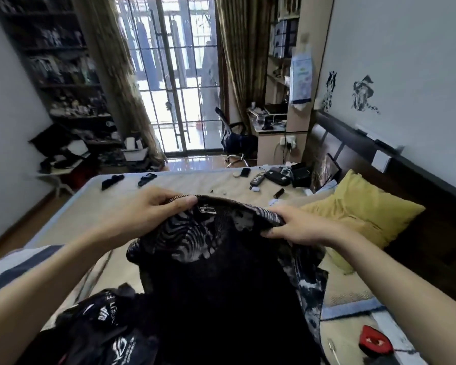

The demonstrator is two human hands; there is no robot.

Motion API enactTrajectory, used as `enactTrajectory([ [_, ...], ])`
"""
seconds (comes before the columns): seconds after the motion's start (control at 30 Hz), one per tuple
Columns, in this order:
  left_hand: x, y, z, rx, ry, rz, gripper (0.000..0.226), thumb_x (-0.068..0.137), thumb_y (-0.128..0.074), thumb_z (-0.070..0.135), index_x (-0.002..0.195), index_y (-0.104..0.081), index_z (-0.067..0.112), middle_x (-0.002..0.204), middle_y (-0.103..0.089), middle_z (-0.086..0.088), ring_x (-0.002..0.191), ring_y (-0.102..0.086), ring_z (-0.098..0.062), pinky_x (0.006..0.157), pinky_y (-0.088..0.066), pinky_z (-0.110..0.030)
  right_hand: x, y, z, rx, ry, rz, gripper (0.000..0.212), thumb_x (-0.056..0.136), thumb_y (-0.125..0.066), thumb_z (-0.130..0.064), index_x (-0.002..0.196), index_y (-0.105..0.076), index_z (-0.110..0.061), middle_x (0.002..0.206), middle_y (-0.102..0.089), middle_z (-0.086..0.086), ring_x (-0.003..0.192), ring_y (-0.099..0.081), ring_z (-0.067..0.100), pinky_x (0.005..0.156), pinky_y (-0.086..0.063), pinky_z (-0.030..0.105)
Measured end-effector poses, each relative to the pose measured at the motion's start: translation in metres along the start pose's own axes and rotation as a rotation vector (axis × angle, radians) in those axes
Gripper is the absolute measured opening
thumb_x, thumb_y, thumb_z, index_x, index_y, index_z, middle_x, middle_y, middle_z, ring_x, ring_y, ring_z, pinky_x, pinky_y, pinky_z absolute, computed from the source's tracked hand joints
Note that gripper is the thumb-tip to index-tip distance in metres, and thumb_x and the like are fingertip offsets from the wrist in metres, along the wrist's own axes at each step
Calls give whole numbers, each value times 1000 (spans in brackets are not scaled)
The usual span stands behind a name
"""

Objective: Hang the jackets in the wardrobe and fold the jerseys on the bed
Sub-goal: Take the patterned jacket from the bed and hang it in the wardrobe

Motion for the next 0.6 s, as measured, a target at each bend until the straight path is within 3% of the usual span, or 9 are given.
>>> enactTrajectory([
  [0.07,-14,14,11,66,-6,41,49,91,-64,60,96,-80,14,93,-80,-8,89,-77,-32,86,-59,-57,17,-20,-23,88,102,-17,22,93,-74,-28,114,-65,-28,101,-69,-16,97,-65,1,83,-47,16],
  [0.13,-30,23,21,184,-23,89,54,91,-62,63,91,-78,12,85,-79,-4,80,-76,-28,77,-60,-55,29,-40,-57,233,231,47,28,92,-75,-31,118,-66,-33,107,-70,-19,100,-65,-4,89,-48,15],
  [0.27,-67,36,31,318,-38,163,28,94,-65,46,72,-75,32,63,-67,19,64,-61,7,57,-47,-24,35,-79,-120,334,468,47,13,101,-61,-19,93,-70,-23,78,-61,-16,71,-55,-2,70,-46,31],
  [0.37,-105,50,23,453,14,156,49,91,-62,55,60,-58,17,52,-43,4,52,-38,-3,50,-32,-31,27,-79,-131,387,456,-31,30,98,-65,-37,71,-67,-23,62,-46,-13,58,-41,1,59,-30,27],
  [0.47,-143,63,18,511,72,124,55,90,-62,57,60,-48,13,56,-31,7,51,-29,-7,50,-25,-28,8,-60,-153,303,537,-24,43,87,-65,-57,75,-72,-16,62,-62,1,57,-56,10,60,-41,31],
  [0.53,-167,70,9,411,170,118,61,90,-63,58,59,-43,10,58,-29,2,53,-29,-13,50,-24,-28,-8,-49,-179,240,657,21,50,88,-65,-56,77,-71,-8,69,-66,15,58,-62,22,59,-49,38],
  [0.6,-192,74,-6,372,278,91,69,88,-60,70,64,-42,9,65,-32,-10,57,-33,-29,53,-30,-39,-22,-38,-199,241,741,78,48,92,-68,-45,73,-67,-1,63,-61,13,53,-57,15,53,-47,27],
])
Point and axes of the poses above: each hand's wrist, its own x-axis towards the middle knuckle, its own y-axis out of the back of the hand, z = x × y, the point moved 6 cm from there along x, towards the middle knuckle
